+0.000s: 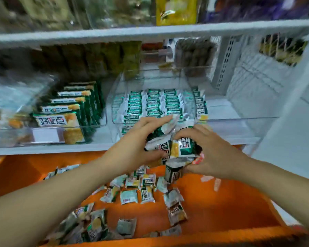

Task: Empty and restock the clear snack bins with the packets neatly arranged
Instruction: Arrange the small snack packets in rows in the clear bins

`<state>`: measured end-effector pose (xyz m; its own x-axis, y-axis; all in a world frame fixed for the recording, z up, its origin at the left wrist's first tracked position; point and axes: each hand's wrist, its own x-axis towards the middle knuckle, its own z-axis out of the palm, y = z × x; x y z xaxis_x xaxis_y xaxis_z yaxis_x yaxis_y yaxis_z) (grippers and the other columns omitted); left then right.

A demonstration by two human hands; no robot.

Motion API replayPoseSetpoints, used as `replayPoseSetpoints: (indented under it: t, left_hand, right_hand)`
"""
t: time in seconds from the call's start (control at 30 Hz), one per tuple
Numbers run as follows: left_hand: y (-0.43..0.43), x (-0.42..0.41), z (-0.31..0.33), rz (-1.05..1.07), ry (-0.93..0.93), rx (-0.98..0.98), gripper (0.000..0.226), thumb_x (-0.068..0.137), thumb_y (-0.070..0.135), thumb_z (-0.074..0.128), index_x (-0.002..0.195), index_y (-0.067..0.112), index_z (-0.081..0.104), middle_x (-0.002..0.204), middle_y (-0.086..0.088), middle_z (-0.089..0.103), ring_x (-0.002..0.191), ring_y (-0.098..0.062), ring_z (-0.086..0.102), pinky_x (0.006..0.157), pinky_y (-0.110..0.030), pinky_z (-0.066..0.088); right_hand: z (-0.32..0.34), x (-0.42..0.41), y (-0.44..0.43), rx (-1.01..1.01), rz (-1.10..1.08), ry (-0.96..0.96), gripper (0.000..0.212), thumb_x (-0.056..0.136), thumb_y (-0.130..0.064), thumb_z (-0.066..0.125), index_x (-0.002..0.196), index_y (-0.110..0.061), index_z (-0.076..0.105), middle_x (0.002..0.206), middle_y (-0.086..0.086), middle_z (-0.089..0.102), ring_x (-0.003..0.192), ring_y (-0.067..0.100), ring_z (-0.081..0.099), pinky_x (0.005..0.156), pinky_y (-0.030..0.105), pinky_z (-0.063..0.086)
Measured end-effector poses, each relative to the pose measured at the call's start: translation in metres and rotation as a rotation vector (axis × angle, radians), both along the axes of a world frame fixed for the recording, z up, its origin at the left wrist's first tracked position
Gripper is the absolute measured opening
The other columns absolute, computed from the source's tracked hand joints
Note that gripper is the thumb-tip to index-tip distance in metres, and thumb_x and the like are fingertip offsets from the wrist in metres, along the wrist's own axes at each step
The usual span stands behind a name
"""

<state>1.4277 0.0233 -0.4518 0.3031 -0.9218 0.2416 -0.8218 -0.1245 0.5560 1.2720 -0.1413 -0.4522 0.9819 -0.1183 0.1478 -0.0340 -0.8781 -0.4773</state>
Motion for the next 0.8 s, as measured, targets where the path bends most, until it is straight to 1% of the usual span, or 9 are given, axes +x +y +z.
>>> replayPoseSetpoints:
  t: [0.1,0.2,0.33,0.4,0.5,0.6,0.67,0.7,0.8]
  left_hand:
    - [-0.030,-0.010,0.028,-0.006,-0.069,-0.072,0.083,0.079,0.032,0.075,0.130,0.062,0.016,0.130,0.015,0.035,0.113,0.010,0.031,0.092,0.007,0.018]
    - [-0.069,-0.014,0.050,-0.029,-0.127,-0.131,0.082,0.079,0.032,0.075,0.136,0.052,0.020,0.134,0.007,0.039,0.115,0.006,0.033,0.092,0.007,0.016]
    - [-0.138,-0.019,0.073,-0.066,-0.115,-0.176,0.080,0.083,0.029,0.073,0.140,0.051,0.020,0.131,0.007,0.036,0.117,-0.001,0.035,0.093,-0.003,0.021]
    - [-0.179,-0.019,0.076,-0.066,-0.095,-0.182,0.080,0.083,0.024,0.072,0.144,0.045,0.025,0.129,0.006,0.035,0.114,0.000,0.035,0.092,-0.004,0.020]
    - [-0.237,-0.014,0.066,-0.049,-0.071,-0.125,0.081,0.084,0.016,0.070,0.147,0.038,0.025,0.135,-0.002,0.035,0.123,-0.012,0.039,0.086,-0.004,0.020]
    - [-0.286,-0.001,0.043,-0.015,-0.014,-0.025,0.083,0.084,0.020,0.072,0.148,0.039,0.023,0.139,-0.009,0.034,0.124,-0.021,0.042,0.080,-0.005,0.026]
    - [-0.316,0.008,0.030,0.009,0.013,0.025,0.085,0.081,0.024,0.075,0.148,0.037,0.024,0.140,-0.011,0.038,0.124,-0.026,0.046,0.085,-0.013,0.036]
    - [-0.329,0.012,0.026,0.010,0.014,0.038,0.085,0.080,0.026,0.076,0.149,0.035,0.025,0.141,-0.011,0.041,0.124,-0.026,0.048,0.087,-0.016,0.039]
    - [-0.361,0.022,0.015,-0.003,-0.014,0.095,0.086,0.080,0.026,0.076,0.150,0.025,0.026,0.148,-0.005,0.041,0.129,-0.020,0.045,0.083,-0.008,0.030]
  right_hand:
    - [0.021,-0.012,-0.022,-0.029,-0.080,-0.131,0.066,0.063,-0.039,0.076,0.111,-0.059,0.034,0.105,-0.005,0.047,0.102,0.010,0.036,0.080,0.020,0.035]
    - [0.039,-0.021,-0.051,-0.079,-0.170,-0.223,0.068,0.062,-0.037,0.080,0.112,-0.054,0.037,0.112,-0.002,0.052,0.104,0.015,0.041,0.083,0.010,0.030]
    - [0.052,-0.031,-0.099,-0.025,-0.336,-0.353,0.073,0.061,-0.026,0.088,0.113,-0.046,0.040,0.116,0.001,0.054,0.108,0.023,0.046,0.086,0.027,0.034]
    - [0.048,-0.029,-0.127,0.017,-0.442,-0.406,0.072,0.059,-0.022,0.089,0.114,-0.038,0.046,0.115,0.001,0.055,0.105,0.022,0.046,0.085,0.028,0.034]
    - [0.037,-0.017,-0.169,-0.036,-0.563,-0.320,0.074,0.060,-0.026,0.088,0.123,-0.028,0.050,0.119,0.005,0.052,0.111,0.026,0.042,0.084,0.027,0.029]
    - [0.023,-0.002,-0.200,-0.082,-0.598,-0.190,0.073,0.069,-0.029,0.081,0.131,-0.034,0.042,0.124,0.001,0.043,0.121,0.024,0.031,0.089,0.029,0.030]
    - [0.011,0.005,-0.215,-0.117,-0.628,-0.118,0.070,0.075,-0.032,0.075,0.133,-0.038,0.036,0.130,-0.001,0.039,0.126,0.022,0.024,0.093,0.029,0.031]
    - [0.005,0.008,-0.221,-0.137,-0.642,-0.086,0.070,0.077,-0.033,0.073,0.135,-0.039,0.034,0.133,-0.001,0.038,0.127,0.022,0.024,0.094,0.029,0.032]
    - [-0.011,0.016,-0.237,-0.132,-0.657,-0.024,0.065,0.085,-0.031,0.068,0.138,-0.037,0.031,0.134,0.001,0.040,0.124,0.023,0.030,0.091,0.033,0.036]
